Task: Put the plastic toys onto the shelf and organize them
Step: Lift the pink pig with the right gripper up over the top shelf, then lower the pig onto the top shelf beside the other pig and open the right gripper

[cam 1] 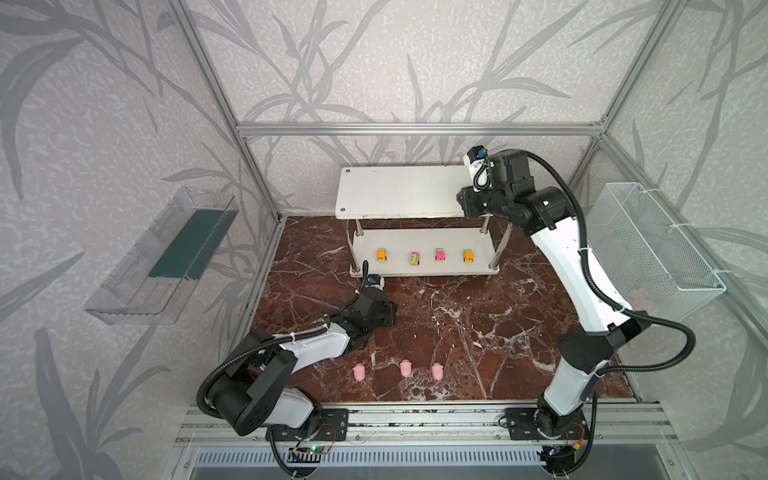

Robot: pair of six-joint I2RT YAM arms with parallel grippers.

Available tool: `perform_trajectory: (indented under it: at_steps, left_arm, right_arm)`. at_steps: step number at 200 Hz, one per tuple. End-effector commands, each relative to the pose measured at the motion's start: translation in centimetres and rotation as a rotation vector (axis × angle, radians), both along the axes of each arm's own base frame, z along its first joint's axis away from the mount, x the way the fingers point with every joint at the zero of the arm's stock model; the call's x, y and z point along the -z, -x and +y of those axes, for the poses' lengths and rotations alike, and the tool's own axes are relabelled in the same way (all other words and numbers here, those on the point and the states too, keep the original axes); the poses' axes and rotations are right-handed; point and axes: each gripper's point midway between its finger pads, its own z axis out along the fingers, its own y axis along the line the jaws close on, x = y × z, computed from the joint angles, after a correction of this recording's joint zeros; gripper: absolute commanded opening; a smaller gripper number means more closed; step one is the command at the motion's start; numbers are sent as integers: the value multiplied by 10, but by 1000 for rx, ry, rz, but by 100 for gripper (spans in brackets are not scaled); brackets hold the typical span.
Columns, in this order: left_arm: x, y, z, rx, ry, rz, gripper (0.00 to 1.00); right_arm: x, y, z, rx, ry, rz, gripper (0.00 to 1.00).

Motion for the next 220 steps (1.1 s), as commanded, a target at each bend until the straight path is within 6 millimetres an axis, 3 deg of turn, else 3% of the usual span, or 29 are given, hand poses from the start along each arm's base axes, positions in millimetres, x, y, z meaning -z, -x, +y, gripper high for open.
perform_trajectory:
  at_steps: [1,147,220]
  left_arm:
    - [-8,-7,-6,5,19,-19,53]
    - [-1,-9,-4,1,14,-2,53]
    - [3,-9,-4,0,14,7,53]
  right_arm:
    - [3,-2,-4,-1,33,12,32]
    - [24,-24,-18,52,46,46,32]
    - [27,-29,-18,56,56,57,38]
